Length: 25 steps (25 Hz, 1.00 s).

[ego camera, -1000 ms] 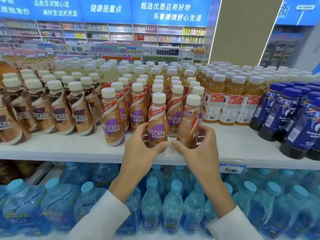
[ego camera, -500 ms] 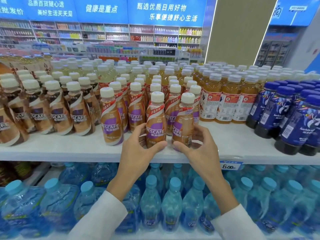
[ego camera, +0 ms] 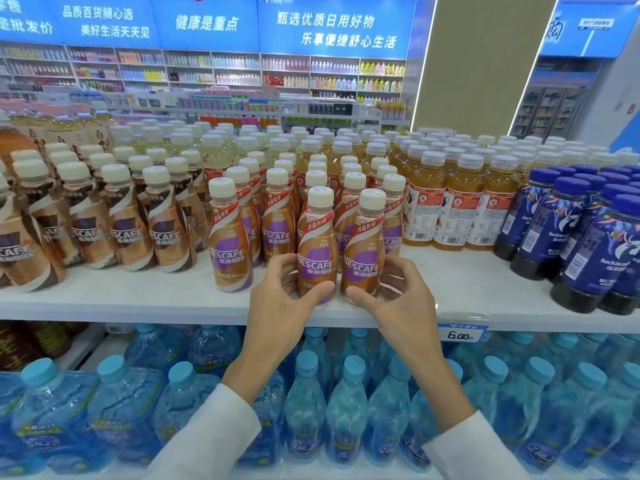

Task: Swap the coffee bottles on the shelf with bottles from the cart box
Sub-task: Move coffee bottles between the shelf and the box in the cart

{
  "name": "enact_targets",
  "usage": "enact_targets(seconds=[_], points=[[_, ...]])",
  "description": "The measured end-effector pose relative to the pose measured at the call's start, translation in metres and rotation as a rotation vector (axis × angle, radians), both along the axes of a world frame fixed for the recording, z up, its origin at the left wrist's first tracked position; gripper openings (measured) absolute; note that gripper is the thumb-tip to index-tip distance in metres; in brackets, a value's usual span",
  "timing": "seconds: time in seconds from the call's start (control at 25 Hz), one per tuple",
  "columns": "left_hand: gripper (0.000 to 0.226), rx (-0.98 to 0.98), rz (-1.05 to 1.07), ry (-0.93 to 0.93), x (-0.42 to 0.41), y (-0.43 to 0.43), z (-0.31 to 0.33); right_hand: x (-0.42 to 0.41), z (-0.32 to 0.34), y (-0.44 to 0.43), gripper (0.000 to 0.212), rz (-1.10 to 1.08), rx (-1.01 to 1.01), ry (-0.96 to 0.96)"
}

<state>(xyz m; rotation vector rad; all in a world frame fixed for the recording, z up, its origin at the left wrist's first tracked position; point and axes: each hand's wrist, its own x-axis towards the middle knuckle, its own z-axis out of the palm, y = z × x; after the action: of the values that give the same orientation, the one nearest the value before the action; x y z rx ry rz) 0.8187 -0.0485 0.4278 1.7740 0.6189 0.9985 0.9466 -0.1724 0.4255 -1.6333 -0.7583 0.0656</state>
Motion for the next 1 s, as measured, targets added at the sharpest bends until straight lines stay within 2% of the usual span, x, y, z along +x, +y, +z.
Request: enact_targets(seconds=[0.2, 0.36, 0.52, 0.68, 1.0], points=[[0.058, 0.024, 0.139, -0.056, -0.012, -0.001, -0.01, -0.012, -0.001, 0.015, 0.063, 0.068, 0.014, 0.0], [0.067, 0.209, 0.343, 0.051, -0.024, 0.006, -0.013, -0.024, -0.002, 0.033, 0.061, 0.078, 0.028, -0.001], [0.066, 0.194, 0.385, 0.042, -0.025, 0.004, -0.01, -0.033, -0.003, 0.049, 0.057, 0.078, 0.039, -0.029], [0.055, 0.171, 0.419, -0.031, -0.022, 0.009, -0.013, -0.032, -0.002, 0.056, 0.062, 0.074, 0.025, -0.044], [0.05, 0.282, 0.482, -0.026, -0.01, 0.011, -0.022, -0.03, -0.003, 0.062, 0.067, 0.074, -0.006, -0.053]])
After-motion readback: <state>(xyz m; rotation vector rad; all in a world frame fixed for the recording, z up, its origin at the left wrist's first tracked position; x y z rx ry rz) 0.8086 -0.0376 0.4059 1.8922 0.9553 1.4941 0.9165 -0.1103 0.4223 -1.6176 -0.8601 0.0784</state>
